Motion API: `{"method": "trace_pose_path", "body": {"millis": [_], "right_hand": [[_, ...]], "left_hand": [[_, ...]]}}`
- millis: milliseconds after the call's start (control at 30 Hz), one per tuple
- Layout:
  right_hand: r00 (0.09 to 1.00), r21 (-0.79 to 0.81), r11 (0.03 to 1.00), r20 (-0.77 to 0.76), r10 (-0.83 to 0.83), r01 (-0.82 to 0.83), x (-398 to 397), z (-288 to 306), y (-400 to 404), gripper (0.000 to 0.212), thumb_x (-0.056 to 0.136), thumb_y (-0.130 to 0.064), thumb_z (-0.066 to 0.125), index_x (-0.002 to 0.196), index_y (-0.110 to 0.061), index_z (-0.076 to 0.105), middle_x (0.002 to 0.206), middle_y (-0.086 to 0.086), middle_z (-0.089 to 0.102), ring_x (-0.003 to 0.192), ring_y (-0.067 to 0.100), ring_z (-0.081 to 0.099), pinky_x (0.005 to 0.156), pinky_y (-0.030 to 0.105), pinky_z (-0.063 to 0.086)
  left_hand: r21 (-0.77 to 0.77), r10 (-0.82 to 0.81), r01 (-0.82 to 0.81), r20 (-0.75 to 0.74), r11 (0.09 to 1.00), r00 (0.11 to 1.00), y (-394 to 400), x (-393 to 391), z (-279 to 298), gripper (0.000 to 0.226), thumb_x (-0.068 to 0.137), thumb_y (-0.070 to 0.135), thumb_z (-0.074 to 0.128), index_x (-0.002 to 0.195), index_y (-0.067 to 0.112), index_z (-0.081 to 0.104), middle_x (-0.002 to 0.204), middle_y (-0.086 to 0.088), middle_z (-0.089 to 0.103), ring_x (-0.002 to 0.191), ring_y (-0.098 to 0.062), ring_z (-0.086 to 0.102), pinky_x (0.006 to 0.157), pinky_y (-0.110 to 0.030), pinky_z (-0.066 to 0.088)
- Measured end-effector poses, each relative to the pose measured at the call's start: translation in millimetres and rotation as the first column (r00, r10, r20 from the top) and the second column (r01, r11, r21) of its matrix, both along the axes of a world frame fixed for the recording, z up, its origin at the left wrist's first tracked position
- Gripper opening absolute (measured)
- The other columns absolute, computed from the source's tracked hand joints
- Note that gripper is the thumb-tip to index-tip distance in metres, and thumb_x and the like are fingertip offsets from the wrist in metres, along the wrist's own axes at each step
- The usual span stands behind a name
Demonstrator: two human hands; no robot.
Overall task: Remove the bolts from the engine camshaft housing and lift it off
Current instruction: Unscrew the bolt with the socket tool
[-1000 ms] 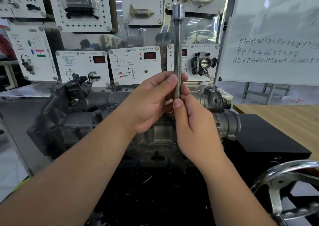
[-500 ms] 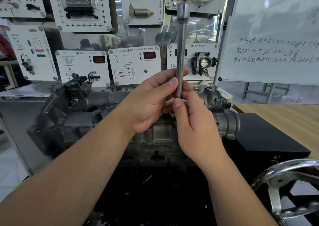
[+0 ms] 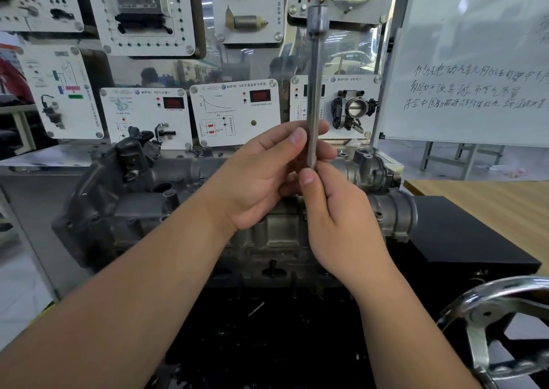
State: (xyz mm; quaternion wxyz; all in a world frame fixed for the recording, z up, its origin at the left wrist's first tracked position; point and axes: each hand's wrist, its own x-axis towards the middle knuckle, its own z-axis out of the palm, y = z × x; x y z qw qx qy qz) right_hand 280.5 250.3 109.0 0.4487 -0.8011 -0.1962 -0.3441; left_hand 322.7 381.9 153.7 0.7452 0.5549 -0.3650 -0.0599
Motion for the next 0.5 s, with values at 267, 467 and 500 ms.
{"method": "trace_pose_path", "body": {"millis": [267, 467, 500], "right_hand": [[1.000, 0.159, 0.987, -0.009, -0.003, 0.005, 4.5, -5.0, 0.5, 0.038, 0.098, -0.047, 0.056, 0.129, -0.025, 0.059, 0.096, -0.025, 0.067, 0.093, -0.004, 0.065, 0.076, 0.014, 0.050], [0.998, 0.150, 0.988, 0.059, -0.032, 0.023, 2.9, -5.7, 0.7, 0.030, 0.099, -0.039, 0.050, 0.120, -0.026, 0.066, 0.094, -0.011, 0.073, 0.086, 0.005, 0.065, 0.069, 0.017, 0.051], [0.997, 0.134, 0.990, 0.059, -0.039, 0.031, 2.4, -6.0, 1.3, 0.031, 0.100, -0.038, 0.047, 0.122, -0.025, 0.065, 0.093, -0.014, 0.072, 0.087, 0.004, 0.065, 0.071, 0.019, 0.051]], "left_hand": [[-0.042, 0.035, -0.036, -0.018, 0.998, 0.999, -1.1, 4.3, -2.7, 0.017, 0.086, 0.012, 0.061, 0.087, 0.020, 0.076, 0.080, 0.003, 0.071, 0.083, -0.011, 0.066, 0.089, -0.031, 0.053], [-0.021, 0.027, -0.027, 0.013, 0.999, 1.000, -1.1, 6.0, -2.8, 0.023, 0.093, 0.019, 0.056, 0.092, 0.025, 0.078, 0.087, 0.001, 0.073, 0.083, -0.012, 0.067, 0.085, -0.035, 0.051], [0.001, 0.009, -0.009, 0.014, 1.000, 1.000, -0.8, 5.4, -2.3, 0.028, 0.096, 0.024, 0.052, 0.095, 0.028, 0.079, 0.090, 0.001, 0.074, 0.085, -0.013, 0.068, 0.086, -0.036, 0.050]]}}
